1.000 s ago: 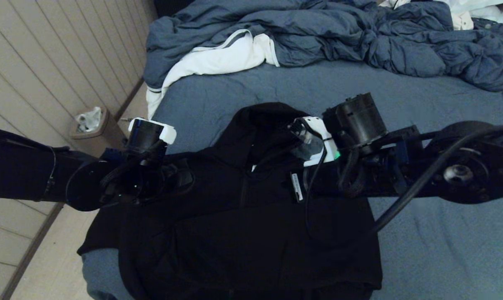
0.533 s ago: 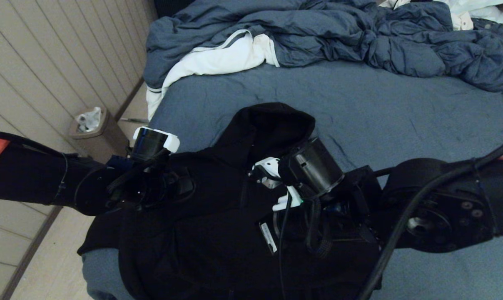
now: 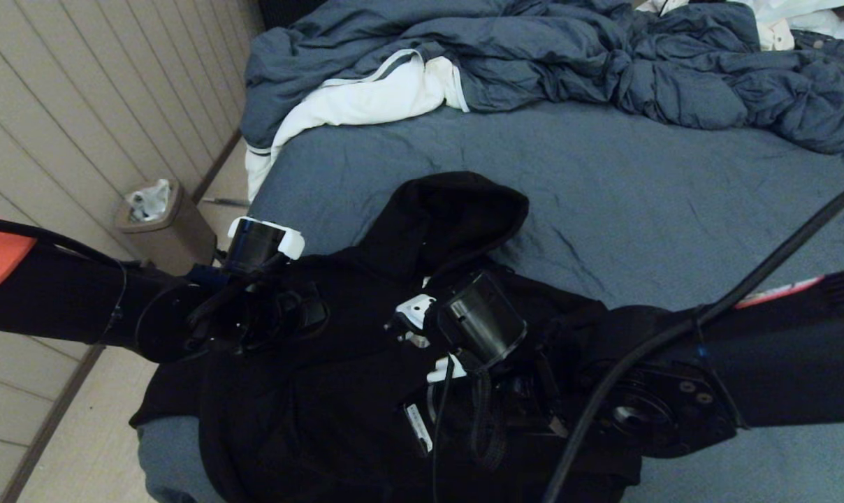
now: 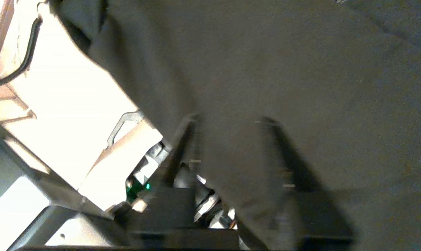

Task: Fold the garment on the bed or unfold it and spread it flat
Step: Unfold the black sweatshirt

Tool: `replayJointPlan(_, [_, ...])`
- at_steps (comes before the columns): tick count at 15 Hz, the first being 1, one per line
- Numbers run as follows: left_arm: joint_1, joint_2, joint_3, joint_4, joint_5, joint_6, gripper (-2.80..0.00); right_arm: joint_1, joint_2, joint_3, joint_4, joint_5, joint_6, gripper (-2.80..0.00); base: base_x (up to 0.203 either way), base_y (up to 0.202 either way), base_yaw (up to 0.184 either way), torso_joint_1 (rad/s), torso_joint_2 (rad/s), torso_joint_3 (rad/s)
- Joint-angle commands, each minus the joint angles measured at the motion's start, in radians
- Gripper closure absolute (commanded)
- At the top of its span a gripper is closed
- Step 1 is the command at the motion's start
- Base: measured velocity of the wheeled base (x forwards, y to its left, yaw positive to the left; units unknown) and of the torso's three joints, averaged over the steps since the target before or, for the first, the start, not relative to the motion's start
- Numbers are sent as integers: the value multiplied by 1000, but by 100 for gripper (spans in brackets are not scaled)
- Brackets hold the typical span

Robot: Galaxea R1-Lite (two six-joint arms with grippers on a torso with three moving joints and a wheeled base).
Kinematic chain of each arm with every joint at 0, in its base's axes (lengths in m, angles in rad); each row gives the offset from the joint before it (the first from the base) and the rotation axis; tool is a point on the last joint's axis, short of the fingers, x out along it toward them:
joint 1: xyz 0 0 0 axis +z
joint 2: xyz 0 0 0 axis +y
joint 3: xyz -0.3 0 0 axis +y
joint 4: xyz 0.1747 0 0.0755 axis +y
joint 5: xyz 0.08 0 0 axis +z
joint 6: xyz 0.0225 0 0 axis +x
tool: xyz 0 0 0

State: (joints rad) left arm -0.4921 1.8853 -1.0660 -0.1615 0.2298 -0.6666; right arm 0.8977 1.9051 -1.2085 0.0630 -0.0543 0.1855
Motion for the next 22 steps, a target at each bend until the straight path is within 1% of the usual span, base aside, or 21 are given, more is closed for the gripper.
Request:
replayJointPlan(1, [0, 0, 0, -1, 2, -4, 0, 6, 29, 1, -5, -3, 4, -280, 0, 0, 0, 0, 0, 0])
replayJointPlan(5, [1, -5, 0, -1, 2, -4, 0, 31, 61, -10, -10, -12, 3, -280, 0, 0, 0, 0, 0, 0])
replayJointPlan(8, [9, -8, 0, -1, 2, -11, 0, 47, 113, -45, -24, -104, -10, -280, 0, 0, 0, 0, 0, 0])
replayJointPlan(11, [12, -27, 9, -1, 1, -11, 0, 47, 152, -73, -19, -116, -38, -280, 0, 0, 0, 0, 0, 0])
replayJointPlan(14, [12, -35, 14, 0, -1, -11, 0, 47, 171, -94, -12, -137, -43, -280, 0, 0, 0, 0, 0, 0])
replayJointPlan(22, [12, -31, 14, 0, -6, -24, 0, 46, 187, -122, -3, -141, -60, -280, 0, 0, 0, 0, 0, 0])
